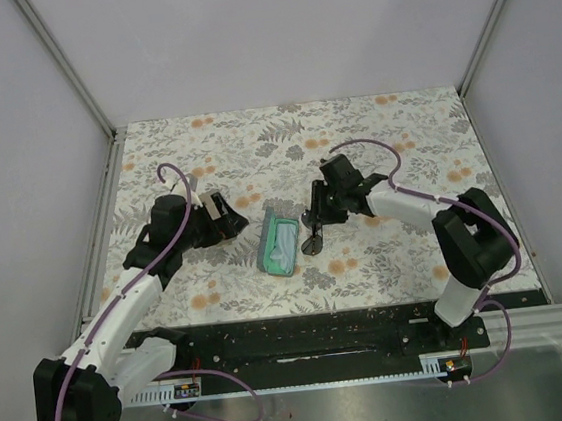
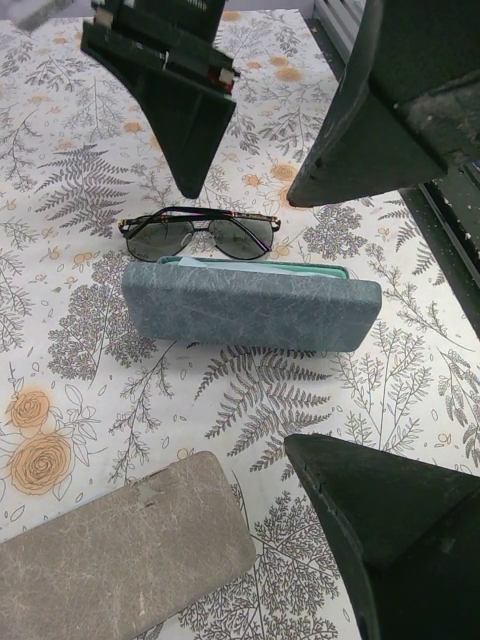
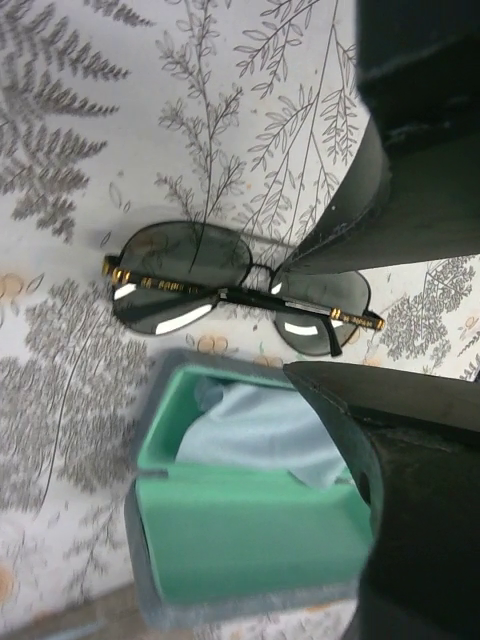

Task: Organize the sunglasses
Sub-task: Adjust the sunglasses at the center of the board, then pick up the sunglasses from the center of the board, then place the sunglasses in the sunglasses case.

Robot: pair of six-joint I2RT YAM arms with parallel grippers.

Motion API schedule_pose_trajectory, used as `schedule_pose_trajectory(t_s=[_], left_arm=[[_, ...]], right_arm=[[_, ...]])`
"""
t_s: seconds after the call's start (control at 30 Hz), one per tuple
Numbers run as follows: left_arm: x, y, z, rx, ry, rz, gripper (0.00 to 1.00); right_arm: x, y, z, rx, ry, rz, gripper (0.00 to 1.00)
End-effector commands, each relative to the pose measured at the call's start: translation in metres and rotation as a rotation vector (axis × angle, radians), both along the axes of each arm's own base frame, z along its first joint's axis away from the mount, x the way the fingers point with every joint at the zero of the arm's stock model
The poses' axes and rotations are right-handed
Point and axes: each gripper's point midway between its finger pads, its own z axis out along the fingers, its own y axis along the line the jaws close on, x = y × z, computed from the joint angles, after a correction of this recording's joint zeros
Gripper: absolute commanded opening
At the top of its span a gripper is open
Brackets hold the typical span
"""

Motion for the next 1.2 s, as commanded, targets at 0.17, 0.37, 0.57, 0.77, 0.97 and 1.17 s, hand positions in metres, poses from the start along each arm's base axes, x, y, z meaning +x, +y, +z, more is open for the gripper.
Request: schedule_pose_trajectory(t_s=[0.17,0.37,0.57,0.77,0.97,1.17], left_arm=[[0.003,-0.013,-0.003,-0.069,-0.023,-0.041,0.99],[0.006,-0.025,-0.016,-0.098,0.003,-0.080,0.97],[0.010,-0.046,-0.023,-0.154,0.019,-0.147,0.93],[0.017,-0.052,-0.028,-0.161,0.022,-0.157,0.90],[0.019,-0.061,-0.032,-0.206,0.030,-0.177,0.77],[0.021,-0.061,-0.041,-0.196,0.054,-0.175,0.61]], right_arm=[[-0.001,0.004,-0.025,-0.113,0.040,-0.046,0.45],[0.001,0.005,-0.030,-0.141,0.019,-0.057,0.38],[0.003,0.009,-0.031,-0.140,0.017,-0.045,0.12],[-0.001,-0.001,-0.007,-0.129,-0.024,-0.074,0.00],[-0.014,0.016,0.024,0.017,-0.031,-0.067,0.00],[-0.024,0.044,0.041,0.164,-0.021,-0.031,0.00]])
